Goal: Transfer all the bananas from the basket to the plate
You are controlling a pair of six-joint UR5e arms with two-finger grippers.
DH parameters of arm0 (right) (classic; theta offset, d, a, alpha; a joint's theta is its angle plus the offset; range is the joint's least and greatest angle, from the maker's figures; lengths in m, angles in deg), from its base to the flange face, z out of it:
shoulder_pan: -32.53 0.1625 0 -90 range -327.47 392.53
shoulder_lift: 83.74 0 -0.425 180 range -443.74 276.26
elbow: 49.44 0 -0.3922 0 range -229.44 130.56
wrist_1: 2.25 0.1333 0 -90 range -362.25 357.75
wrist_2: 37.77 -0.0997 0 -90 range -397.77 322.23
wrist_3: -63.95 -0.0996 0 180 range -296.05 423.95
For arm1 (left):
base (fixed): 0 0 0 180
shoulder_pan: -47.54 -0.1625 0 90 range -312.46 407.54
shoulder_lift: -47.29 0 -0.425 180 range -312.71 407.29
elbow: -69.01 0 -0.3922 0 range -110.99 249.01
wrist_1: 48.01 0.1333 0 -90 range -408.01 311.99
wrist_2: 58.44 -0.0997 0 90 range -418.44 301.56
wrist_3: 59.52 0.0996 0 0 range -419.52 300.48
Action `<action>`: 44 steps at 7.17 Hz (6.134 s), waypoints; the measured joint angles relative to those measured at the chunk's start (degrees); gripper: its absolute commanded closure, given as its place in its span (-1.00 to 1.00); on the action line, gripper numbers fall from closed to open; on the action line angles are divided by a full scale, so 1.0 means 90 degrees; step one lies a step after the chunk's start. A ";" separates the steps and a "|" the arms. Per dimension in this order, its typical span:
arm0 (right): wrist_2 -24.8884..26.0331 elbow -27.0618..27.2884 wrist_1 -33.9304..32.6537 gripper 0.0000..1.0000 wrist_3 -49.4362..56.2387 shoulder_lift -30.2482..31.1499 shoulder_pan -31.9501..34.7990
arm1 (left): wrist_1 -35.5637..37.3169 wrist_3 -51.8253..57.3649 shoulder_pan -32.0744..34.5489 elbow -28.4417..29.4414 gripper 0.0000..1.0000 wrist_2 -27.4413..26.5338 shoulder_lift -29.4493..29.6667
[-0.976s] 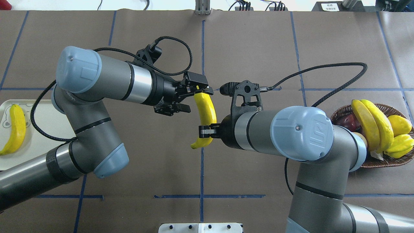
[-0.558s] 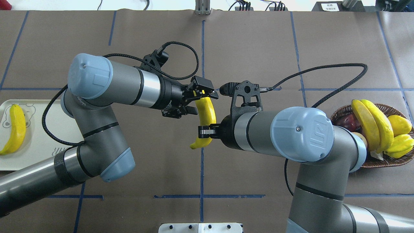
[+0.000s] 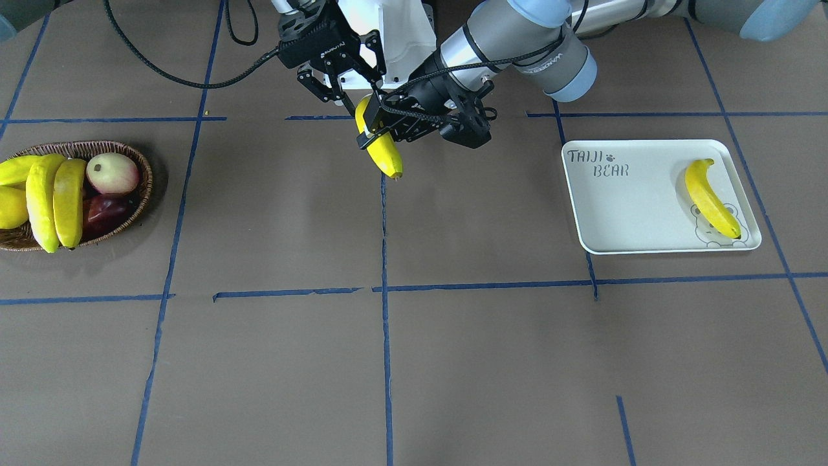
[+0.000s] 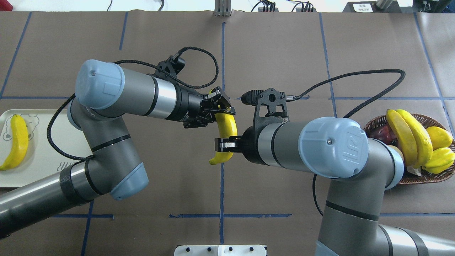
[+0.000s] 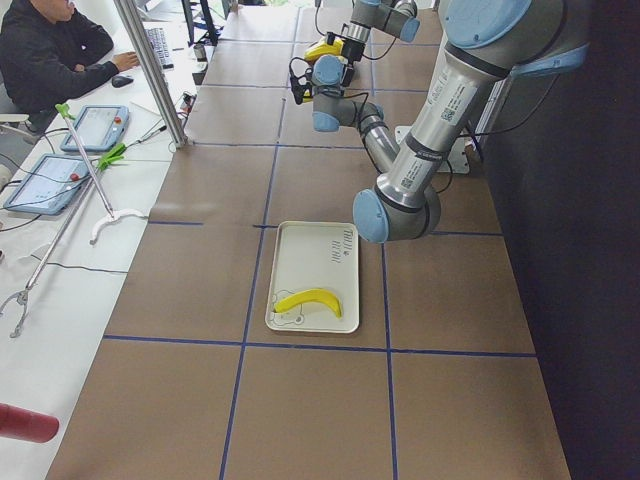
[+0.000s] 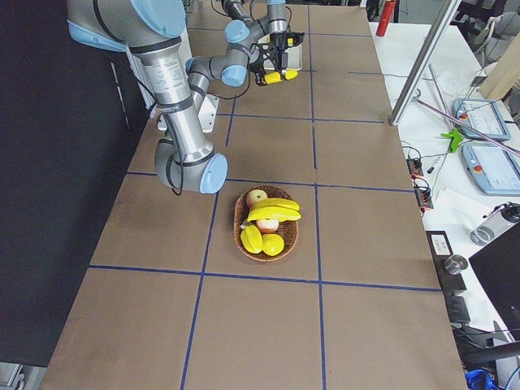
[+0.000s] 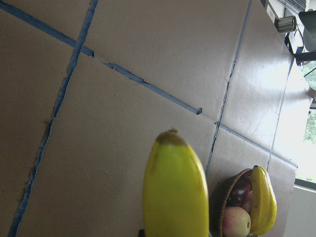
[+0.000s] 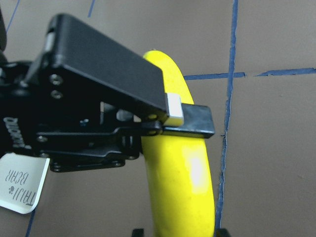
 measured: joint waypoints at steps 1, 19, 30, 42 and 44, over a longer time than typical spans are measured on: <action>-0.0006 0.0024 -0.0002 -1.00 -0.0005 0.0000 0.0007 | 0.0009 0.0003 0.0014 0.0000 1.00 0.0000 -0.0006; -0.1719 0.0717 -0.1081 -1.00 0.0431 0.0726 0.1815 | 0.1265 0.3977 0.1834 -0.0628 -1.00 0.0272 -0.4688; -0.3981 -0.0055 0.0229 -0.62 0.5556 0.5047 0.4838 | 0.3450 0.2319 0.1224 -0.1784 -0.99 0.0806 -0.2295; -0.3929 -0.1223 0.0218 -0.43 0.5542 0.4477 0.4428 | 0.3450 0.2305 0.1153 -0.1738 -0.99 0.0616 -0.2246; -0.3922 -0.1281 0.0215 -0.43 0.5540 0.4400 0.4358 | 0.3450 0.2305 0.1155 -0.1731 -0.99 0.0616 -0.2249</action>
